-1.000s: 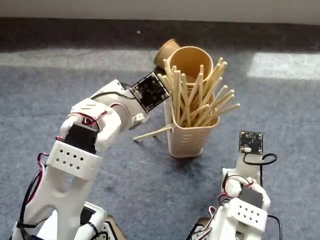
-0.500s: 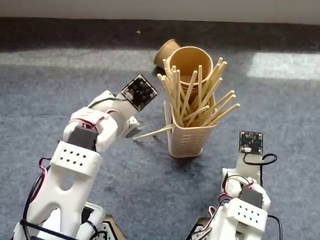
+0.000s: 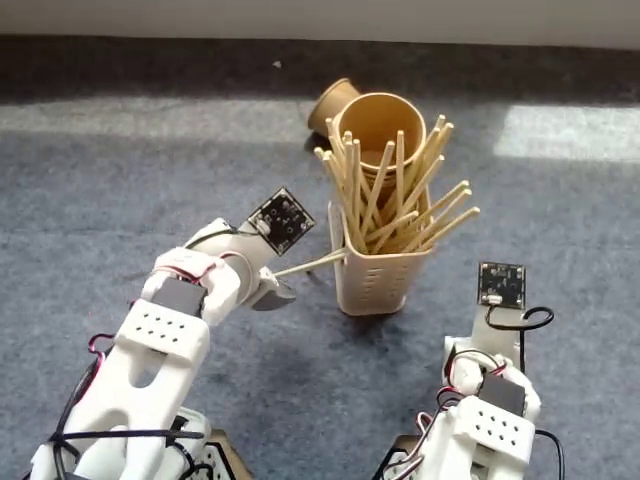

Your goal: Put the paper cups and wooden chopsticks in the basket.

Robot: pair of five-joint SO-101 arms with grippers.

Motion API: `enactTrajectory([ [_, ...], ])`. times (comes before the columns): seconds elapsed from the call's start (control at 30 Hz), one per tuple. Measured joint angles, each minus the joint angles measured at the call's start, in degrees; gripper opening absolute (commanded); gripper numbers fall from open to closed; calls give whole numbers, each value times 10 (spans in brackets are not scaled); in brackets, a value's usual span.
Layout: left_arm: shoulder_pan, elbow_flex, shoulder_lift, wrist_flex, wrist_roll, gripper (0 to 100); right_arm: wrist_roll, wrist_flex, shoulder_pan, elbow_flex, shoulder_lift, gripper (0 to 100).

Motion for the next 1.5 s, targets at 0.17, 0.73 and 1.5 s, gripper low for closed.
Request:
enactTrajectory([
  [0.17,1,86,0,-153,1,496,0,0,-1,11,0,202],
  [0.73,25,120,0,-312,-3,457,0,0,-41,21,-1,202],
  [1.5,51,-133,317,-157,-8,446,0,0,-42,21,-1,202],
])
